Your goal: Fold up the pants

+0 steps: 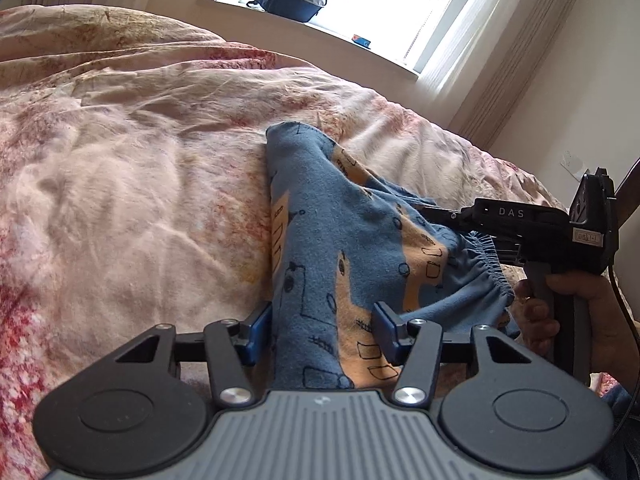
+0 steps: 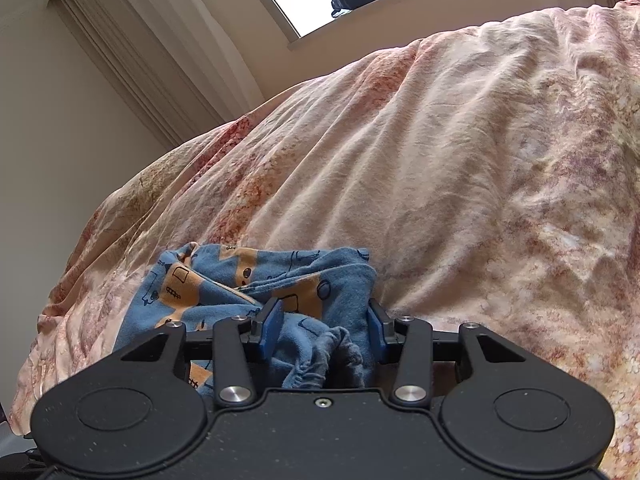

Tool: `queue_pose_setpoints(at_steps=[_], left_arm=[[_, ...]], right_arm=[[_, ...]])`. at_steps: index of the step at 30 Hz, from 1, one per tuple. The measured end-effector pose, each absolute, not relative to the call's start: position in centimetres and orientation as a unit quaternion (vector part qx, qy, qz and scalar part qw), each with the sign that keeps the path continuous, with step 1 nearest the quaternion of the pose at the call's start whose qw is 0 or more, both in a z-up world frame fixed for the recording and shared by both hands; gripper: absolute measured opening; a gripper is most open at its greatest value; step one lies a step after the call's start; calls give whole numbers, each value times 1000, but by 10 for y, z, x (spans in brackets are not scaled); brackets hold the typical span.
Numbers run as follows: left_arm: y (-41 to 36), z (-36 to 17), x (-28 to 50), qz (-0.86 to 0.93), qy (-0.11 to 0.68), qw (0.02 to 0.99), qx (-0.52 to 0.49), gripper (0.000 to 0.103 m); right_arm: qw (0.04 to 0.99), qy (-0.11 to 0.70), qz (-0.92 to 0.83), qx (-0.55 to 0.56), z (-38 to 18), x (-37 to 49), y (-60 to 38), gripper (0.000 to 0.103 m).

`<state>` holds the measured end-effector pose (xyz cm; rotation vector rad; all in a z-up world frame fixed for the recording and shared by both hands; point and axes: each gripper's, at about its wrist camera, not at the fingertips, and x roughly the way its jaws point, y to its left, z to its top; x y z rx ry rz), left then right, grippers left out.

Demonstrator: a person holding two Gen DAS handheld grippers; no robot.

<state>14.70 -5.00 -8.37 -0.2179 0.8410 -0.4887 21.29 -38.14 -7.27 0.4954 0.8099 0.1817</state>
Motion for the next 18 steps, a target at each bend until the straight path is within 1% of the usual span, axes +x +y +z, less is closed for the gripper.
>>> queue_pose_setpoints(at_steps=[3,4,6,7,9,11,14,18], left_arm=[[-51,-84,147,-235,401,880,-101,52],[-51,-84,146,-234,400,881,-99,48],[-51,-83,146,-231,397,883,-101,45],[-51,-83,146,-230,397,883,-102,42],[-51,-82,145,-228,395,884,-99,38],[-53,-80,144,-226,392,887,-90,33],[-56,-76,141,-225,384,892,-72,29],[-60,-74,138,-224,379,896,-55,29]], right_arm=[[891,386,85,222,-72,212,-376,45],[893,385,84,217,-71,211,-374,44],[895,383,81,214,-70,209,-373,36],[896,381,77,213,-69,209,-371,35],[902,377,70,198,-66,208,-367,27],[910,371,61,174,-62,206,-361,22],[920,362,47,143,-56,202,-350,20],[928,352,33,120,-53,198,-342,19]])
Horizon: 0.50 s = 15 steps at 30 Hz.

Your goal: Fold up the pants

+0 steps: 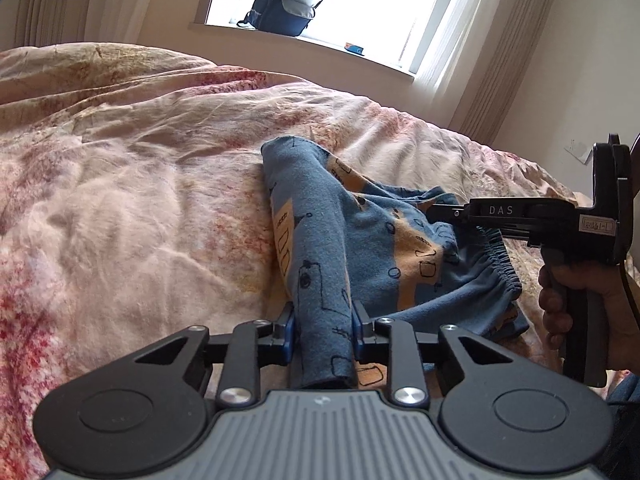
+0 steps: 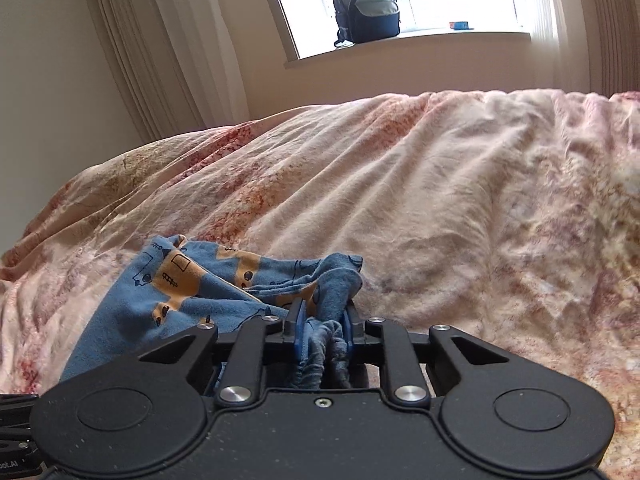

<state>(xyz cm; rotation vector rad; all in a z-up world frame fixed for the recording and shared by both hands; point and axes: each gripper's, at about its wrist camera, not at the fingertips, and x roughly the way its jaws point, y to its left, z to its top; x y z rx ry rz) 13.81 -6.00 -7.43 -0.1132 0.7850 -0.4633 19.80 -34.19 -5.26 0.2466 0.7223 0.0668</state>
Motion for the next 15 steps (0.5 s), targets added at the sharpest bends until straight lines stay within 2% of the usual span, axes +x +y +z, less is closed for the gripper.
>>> queue_pose_setpoints(at_steps=[15], left_arm=[[-58,-75,139,-225,379,896,-56,29]], right_arm=[[933,348,28,87,-53,196,-333,19]])
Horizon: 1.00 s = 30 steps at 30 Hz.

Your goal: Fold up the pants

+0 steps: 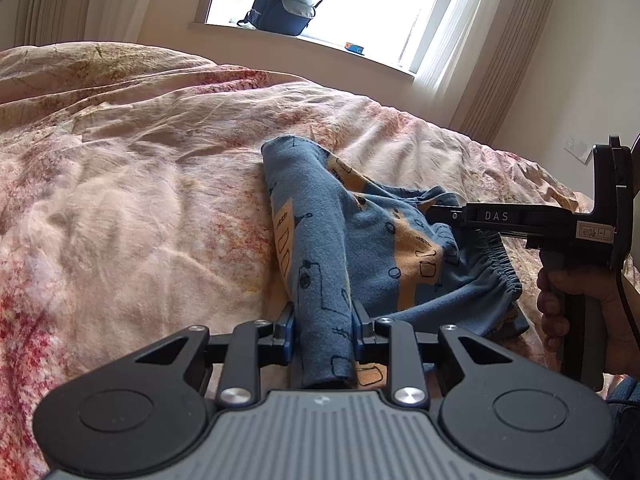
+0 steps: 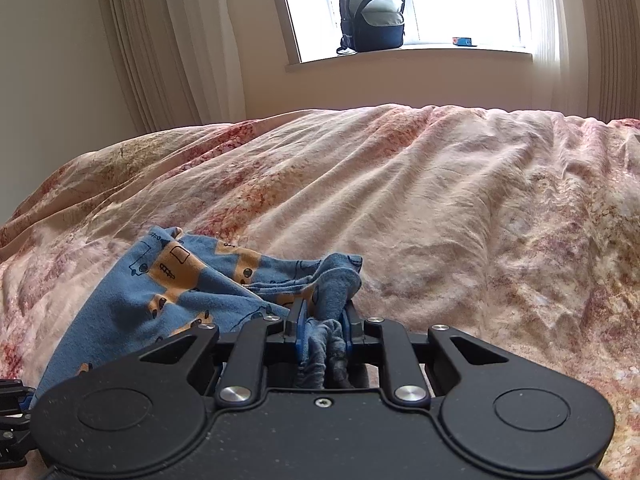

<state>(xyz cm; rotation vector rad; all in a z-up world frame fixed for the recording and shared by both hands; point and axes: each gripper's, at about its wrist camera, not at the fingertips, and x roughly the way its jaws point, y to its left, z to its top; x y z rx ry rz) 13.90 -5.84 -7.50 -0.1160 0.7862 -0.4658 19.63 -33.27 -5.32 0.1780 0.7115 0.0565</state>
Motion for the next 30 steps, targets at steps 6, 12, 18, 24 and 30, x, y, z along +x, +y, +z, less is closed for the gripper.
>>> queue_pose_setpoints(at_steps=[6,12,18,24,30], left_arm=[[-60,-76,138,-228,372,898,-48,28],[-59,-72,134,-229,366,901,-52,24],[-53,-56,116,-232,355,903,-75,23],[-54,-39,90,-218,345,910,-67,22],[-55,-31,56,-200,341,917,-62,22]], right_arm=[[936,343,22,74,-50,194,-330,17],[945,321,19,62,-37,182,-324,13],[950,300,16,83,-20,164,-323,12],[952,284,8,113,-2,136,-319,11],[952,283,16,115,7,116,-315,11]])
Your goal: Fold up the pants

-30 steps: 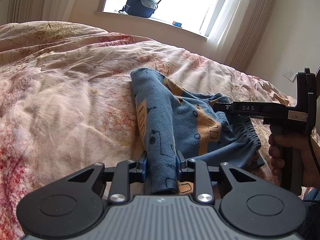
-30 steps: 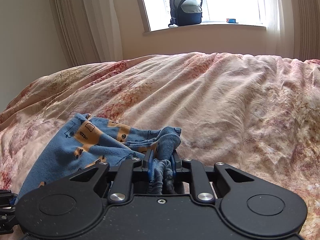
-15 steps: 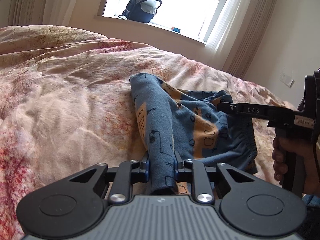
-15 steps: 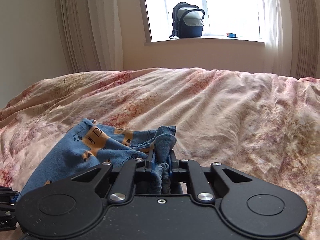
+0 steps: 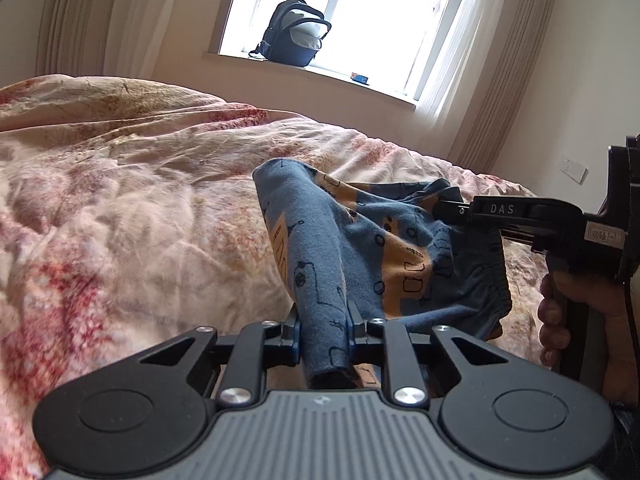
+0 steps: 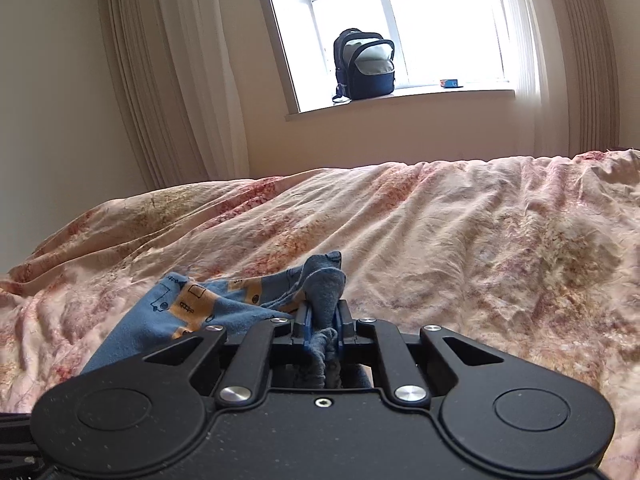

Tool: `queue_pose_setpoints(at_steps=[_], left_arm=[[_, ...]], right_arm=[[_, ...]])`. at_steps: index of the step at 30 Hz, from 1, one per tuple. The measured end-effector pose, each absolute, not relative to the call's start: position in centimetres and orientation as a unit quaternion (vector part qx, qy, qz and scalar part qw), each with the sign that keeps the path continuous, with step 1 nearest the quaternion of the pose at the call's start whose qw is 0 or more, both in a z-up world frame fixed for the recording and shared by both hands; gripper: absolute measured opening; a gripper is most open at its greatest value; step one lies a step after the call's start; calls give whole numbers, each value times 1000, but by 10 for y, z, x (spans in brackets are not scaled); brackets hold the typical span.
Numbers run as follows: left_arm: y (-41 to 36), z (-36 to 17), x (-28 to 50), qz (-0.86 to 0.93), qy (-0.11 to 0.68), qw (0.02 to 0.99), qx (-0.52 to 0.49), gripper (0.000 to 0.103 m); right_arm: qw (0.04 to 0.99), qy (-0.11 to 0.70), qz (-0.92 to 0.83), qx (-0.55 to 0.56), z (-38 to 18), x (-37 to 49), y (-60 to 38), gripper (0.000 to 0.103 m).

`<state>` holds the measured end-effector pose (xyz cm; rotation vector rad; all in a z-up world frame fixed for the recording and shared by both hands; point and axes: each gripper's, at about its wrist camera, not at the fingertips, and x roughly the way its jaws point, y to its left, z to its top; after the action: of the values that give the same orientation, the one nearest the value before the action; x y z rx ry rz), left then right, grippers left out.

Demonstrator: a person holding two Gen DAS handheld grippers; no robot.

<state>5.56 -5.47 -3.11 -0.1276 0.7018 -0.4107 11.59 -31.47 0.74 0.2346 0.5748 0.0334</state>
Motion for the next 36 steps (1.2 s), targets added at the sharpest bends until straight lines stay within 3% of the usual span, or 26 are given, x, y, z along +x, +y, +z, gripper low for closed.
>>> queue_pose_setpoints(at_steps=[27,36], left_arm=[[-30,-24,47,-164,331,925,-85,22],[-27,10,94,-168,313,934,-47,21]], right_arm=[[959,275,51,55,9,106,-277,11],[963,254,78,33,29,143,-260,11]])
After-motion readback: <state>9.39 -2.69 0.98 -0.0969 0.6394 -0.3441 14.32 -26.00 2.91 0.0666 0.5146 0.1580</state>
